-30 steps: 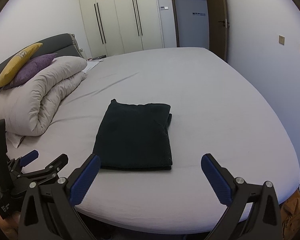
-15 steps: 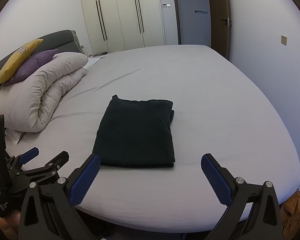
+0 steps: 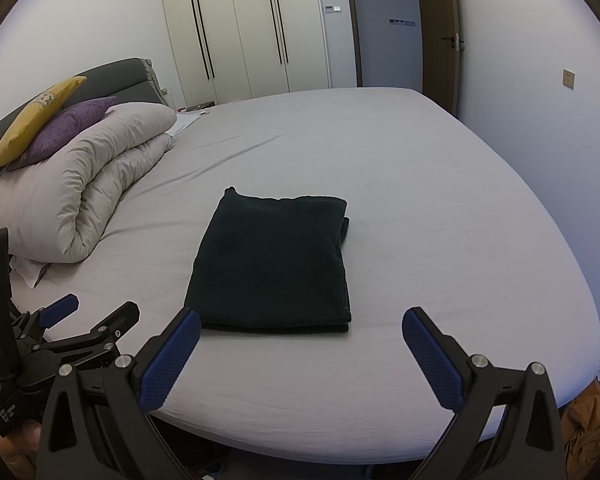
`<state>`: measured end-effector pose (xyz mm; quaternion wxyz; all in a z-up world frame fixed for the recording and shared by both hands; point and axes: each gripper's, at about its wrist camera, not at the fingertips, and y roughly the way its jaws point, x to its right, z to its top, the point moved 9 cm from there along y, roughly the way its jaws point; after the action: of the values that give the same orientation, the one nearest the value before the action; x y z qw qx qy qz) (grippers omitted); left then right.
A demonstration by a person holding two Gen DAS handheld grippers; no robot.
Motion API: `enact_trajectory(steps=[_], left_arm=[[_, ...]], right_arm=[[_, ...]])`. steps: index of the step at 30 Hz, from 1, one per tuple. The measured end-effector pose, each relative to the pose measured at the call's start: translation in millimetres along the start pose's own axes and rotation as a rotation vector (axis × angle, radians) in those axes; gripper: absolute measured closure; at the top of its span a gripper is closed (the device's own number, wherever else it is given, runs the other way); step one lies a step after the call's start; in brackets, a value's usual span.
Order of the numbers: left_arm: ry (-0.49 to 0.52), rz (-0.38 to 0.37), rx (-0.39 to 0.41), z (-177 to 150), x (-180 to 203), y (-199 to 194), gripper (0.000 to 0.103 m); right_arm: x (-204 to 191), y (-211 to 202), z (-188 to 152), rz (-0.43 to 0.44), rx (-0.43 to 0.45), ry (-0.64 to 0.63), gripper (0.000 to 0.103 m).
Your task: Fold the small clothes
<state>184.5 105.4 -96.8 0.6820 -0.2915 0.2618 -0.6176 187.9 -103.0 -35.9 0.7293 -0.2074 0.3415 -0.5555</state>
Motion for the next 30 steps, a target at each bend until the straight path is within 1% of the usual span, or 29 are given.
enact_trajectory(steps=[9, 30], left_arm=[[0.0, -0.002, -0.002, -1.9, 0.1, 0.5, 0.0], [0.0, -0.001, -0.003, -1.7, -0.1, 0.3, 0.0]], right_arm=[[-1.0, 1.4, -5.8, 0.002, -0.005, -0.001, 0.0], [0.4, 1.5, -5.8, 0.002, -0.007, -0.001, 0.0]])
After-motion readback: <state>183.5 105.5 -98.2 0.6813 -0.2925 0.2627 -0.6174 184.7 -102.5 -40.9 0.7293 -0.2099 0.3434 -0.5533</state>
